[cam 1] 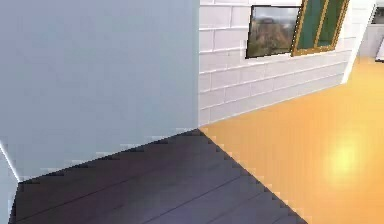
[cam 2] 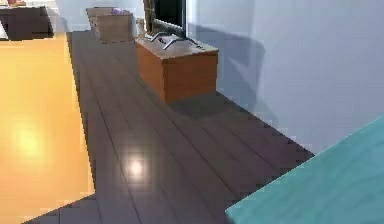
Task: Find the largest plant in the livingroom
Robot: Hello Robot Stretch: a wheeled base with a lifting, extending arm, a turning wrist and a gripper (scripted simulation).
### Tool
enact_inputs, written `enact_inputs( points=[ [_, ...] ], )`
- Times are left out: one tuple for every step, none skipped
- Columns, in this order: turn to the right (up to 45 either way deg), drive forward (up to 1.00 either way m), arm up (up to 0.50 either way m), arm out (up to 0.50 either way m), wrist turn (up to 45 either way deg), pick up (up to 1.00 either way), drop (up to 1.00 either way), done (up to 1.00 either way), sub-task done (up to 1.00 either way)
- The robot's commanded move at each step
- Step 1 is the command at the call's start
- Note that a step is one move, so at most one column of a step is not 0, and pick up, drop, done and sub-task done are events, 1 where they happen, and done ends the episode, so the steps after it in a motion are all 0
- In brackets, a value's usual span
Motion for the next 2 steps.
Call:
enact_inputs(
  points=[
    [-30.0, 0.0, 0.0, 0.0, 0.0, 0.0, 0.0, 0.0, 0.0],
    [0.0, 0.25, 0.0, 0.0, 0.0, 0.0, 0.0, 0.0, 0.0]
  ],
)
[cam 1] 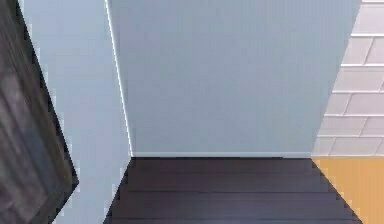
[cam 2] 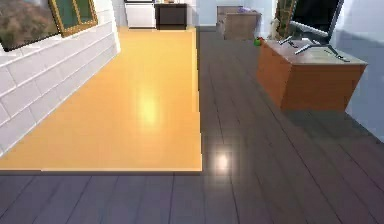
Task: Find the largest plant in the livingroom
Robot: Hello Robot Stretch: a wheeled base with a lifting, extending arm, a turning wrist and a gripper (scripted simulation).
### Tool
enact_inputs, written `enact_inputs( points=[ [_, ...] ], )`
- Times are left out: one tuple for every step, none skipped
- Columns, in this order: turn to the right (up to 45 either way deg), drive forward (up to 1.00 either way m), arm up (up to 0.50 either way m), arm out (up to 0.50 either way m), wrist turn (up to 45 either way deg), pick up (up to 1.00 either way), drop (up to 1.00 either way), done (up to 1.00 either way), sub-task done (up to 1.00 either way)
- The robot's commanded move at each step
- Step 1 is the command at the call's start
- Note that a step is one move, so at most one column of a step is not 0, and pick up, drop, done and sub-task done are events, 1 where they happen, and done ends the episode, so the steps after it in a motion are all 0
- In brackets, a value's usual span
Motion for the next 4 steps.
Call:
enact_inputs(
  points=[
    [45.0, 0.0, 0.0, 0.0, 0.0, 0.0, 0.0, 0.0, 0.0],
    [42.0, 0.0, 0.0, 0.0, 0.0, 0.0, 0.0, 0.0, 0.0],
    [0.0, 0.6, 0.0, 0.0, 0.0, 0.0, 0.0, 0.0, 0.0],
    [15.0, 0.0, 0.0, 0.0, 0.0, 0.0, 0.0, 0.0, 0.0]
  ],
)
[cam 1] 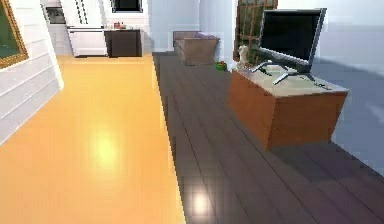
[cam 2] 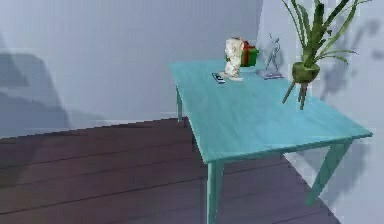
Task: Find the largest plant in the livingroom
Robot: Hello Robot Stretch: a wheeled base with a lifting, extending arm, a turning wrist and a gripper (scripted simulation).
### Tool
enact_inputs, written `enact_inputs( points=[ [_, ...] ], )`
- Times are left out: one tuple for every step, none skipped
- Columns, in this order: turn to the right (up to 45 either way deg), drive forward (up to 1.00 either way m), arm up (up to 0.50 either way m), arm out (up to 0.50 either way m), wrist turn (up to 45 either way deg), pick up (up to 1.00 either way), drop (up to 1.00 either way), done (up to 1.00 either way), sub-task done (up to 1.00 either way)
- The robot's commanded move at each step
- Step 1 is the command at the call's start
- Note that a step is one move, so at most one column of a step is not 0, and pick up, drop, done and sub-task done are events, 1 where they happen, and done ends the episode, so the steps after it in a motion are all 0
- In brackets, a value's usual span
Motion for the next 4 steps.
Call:
enact_inputs(
  points=[
    [0.0, 1.0, 0.0, 0.0, 0.0, 0.0, 0.0, 0.0, 0.0],
    [0.0, 1.0, 0.0, 0.0, 0.0, 0.0, 0.0, 0.0, 0.0],
    [3.0, 0.0, 0.0, 0.0, 0.0, 0.0, 0.0, 0.0, 0.0],
    [0.0, 0.9, 0.0, 0.0, 0.0, 0.0, 0.0, 0.0, 0.0]
  ],
)
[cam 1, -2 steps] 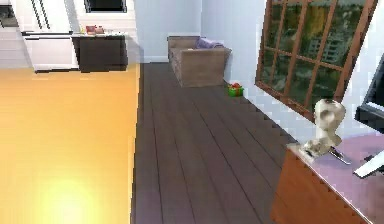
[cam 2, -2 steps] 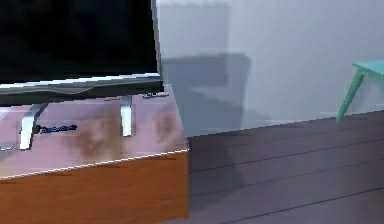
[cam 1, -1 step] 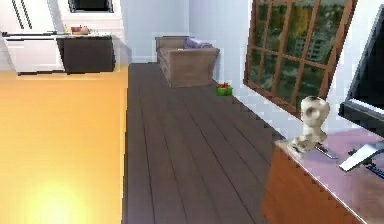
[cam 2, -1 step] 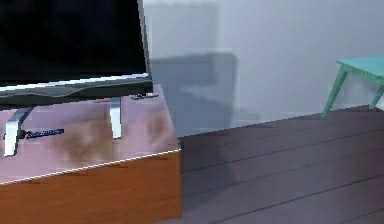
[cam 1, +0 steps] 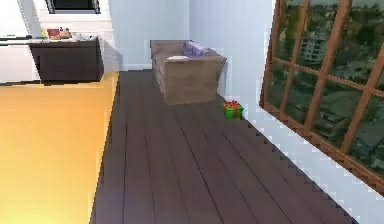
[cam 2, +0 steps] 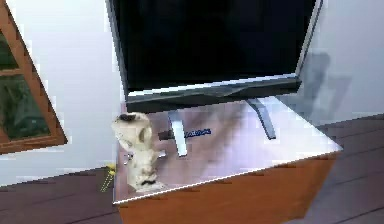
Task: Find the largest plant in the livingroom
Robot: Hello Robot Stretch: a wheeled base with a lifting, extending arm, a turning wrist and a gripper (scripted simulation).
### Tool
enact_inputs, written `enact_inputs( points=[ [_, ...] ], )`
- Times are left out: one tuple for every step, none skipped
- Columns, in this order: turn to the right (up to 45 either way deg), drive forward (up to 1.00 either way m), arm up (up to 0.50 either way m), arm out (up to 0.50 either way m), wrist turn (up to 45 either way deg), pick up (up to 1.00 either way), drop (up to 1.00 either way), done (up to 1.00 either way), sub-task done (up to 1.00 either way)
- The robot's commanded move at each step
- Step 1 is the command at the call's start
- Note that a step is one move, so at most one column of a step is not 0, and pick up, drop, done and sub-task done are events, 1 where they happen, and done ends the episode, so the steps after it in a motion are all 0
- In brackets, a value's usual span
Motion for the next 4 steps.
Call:
enact_inputs(
  points=[
    [45.0, 0.0, 0.0, 0.0, 0.0, 0.0, 0.0, 0.0, 0.0],
    [45.0, 0.0, 0.0, 0.0, 0.0, 0.0, 0.0, 0.0, 0.0],
    [45.0, 0.0, 0.0, 0.0, 0.0, 0.0, 0.0, 0.0, 0.0],
    [33.0, 0.0, 0.0, 0.0, 0.0, 0.0, 0.0, 0.0, 0.0]
  ],
)
